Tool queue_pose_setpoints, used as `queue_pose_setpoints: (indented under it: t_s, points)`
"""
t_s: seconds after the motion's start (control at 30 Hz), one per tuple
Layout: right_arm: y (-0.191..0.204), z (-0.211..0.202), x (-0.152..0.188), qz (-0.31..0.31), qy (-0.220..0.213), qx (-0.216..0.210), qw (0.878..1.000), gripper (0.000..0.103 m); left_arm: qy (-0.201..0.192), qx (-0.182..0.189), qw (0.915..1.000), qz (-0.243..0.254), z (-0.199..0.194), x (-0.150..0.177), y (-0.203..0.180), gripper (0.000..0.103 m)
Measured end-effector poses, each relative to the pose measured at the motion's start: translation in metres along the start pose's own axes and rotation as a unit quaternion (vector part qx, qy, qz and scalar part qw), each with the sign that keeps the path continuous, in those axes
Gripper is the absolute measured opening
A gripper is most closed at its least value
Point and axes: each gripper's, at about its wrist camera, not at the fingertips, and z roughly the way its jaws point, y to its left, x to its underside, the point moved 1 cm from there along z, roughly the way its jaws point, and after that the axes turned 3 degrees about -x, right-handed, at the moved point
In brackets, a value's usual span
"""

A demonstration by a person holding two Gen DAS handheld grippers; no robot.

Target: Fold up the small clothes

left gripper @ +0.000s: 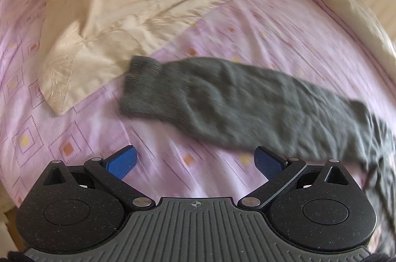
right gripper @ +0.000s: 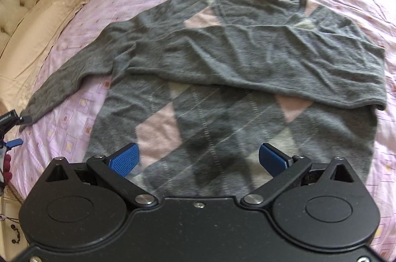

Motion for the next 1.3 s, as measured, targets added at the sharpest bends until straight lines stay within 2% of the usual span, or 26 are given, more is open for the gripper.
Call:
queue_pose_setpoints:
  t_s: [0.3, 0.43, 0.53, 0.63, 0.7, 0.77, 0.83, 0.93, 1.1, 1.2, 1.3]
  points:
    - [0.027, 0.007, -0.005, -0.017, 0.013, -0.002, 1.0, 0.103, -0.011, 0.029, 0.9995, 0.003, 0.024, -0.029, 0.001, 0.103]
    - [0.03, 0.01, -0.006, -0.014, 0.017, -0.001, 1.0, 0.103, -0.019, 0.047, 0.9986, -0.014, 0.029, -0.038, 0.001, 0.102]
    - [0.03, 0.01, -0.006, -0.008, 0.021, 0.0, 1.0, 0.103, -0.013, 0.045, 0.9986, -0.027, 0.031, -0.043, 0.0, 0.099]
    - [0.028, 0.009, -0.005, 0.001, 0.02, 0.0, 1.0, 0.103, -0.009, -0.002, 0.9997, -0.021, 0.03, -0.047, -0.007, 0.071]
    - [0.027, 0.009, -0.004, 0.005, 0.021, -0.001, 1.0, 0.103, -0.012, -0.023, 0.9995, -0.015, 0.027, -0.046, -0.01, 0.059]
    - [0.025, 0.01, -0.003, 0.006, 0.025, -0.002, 1.0, 0.103, -0.02, -0.034, 0.9992, -0.006, 0.022, -0.044, -0.013, 0.028]
    - [0.023, 0.011, -0.002, 0.005, 0.029, -0.003, 1.0, 0.103, -0.021, -0.019, 0.9996, -0.007, 0.017, -0.043, -0.014, 0.015]
    - [0.017, 0.011, -0.002, 0.005, 0.03, -0.011, 0.999, 0.103, -0.046, -0.003, 0.9989, -0.013, -0.001, -0.045, -0.022, 0.014]
    - [0.003, 0.011, -0.003, 0.001, 0.03, -0.022, 0.999, 0.103, -0.08, 0.067, 0.9945, 0.01, -0.049, -0.05, -0.064, 0.014]
    - [-0.009, 0.008, -0.004, 0.013, 0.022, -0.031, 0.999, 0.103, -0.1, 0.117, 0.9869, 0.048, -0.079, -0.055, -0.11, 0.014]
    - [-0.022, 0.002, -0.005, 0.022, 0.013, -0.039, 0.999, 0.103, -0.119, 0.172, 0.9744, 0.083, -0.106, -0.057, -0.162, 0.014]
